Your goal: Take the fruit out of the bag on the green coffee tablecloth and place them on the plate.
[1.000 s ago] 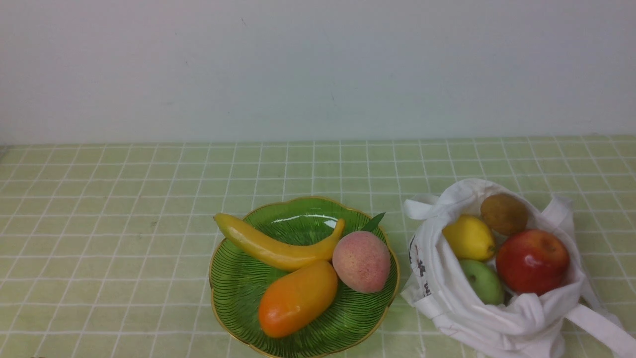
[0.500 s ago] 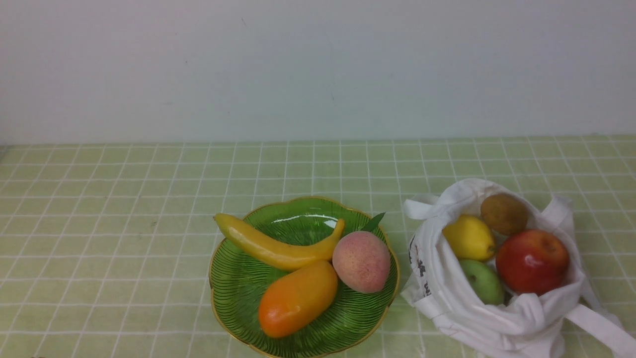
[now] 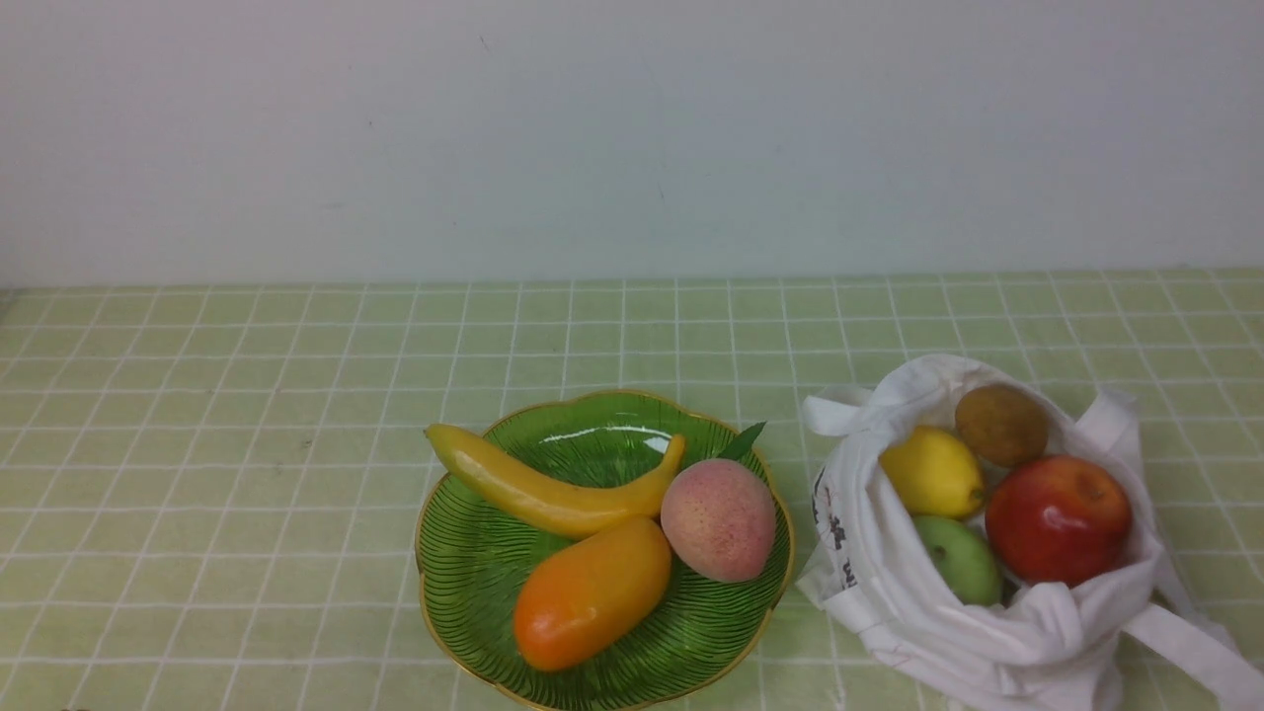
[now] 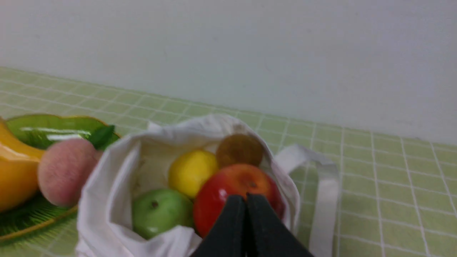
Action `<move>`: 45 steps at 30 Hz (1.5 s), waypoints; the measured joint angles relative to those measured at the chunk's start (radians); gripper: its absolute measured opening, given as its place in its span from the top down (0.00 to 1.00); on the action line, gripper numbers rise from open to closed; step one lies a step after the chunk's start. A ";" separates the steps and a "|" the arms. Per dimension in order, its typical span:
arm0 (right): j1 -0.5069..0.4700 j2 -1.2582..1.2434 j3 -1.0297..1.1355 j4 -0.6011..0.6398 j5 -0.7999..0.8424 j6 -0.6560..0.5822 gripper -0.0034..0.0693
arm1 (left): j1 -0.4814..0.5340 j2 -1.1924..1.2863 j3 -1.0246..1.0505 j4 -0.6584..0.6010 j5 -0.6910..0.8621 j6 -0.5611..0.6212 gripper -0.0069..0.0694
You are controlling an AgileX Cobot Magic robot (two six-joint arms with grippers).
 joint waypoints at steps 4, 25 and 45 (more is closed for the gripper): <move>-0.077 -0.087 0.096 0.008 0.002 0.034 0.97 | 0.000 0.000 0.000 0.000 0.000 0.000 0.92; -0.059 -0.127 0.121 0.016 0.018 0.109 0.97 | 0.000 0.000 0.000 0.000 0.000 0.000 0.92; -0.059 -0.127 0.121 0.015 0.018 0.109 0.97 | 0.000 0.000 0.000 0.000 0.000 0.000 0.92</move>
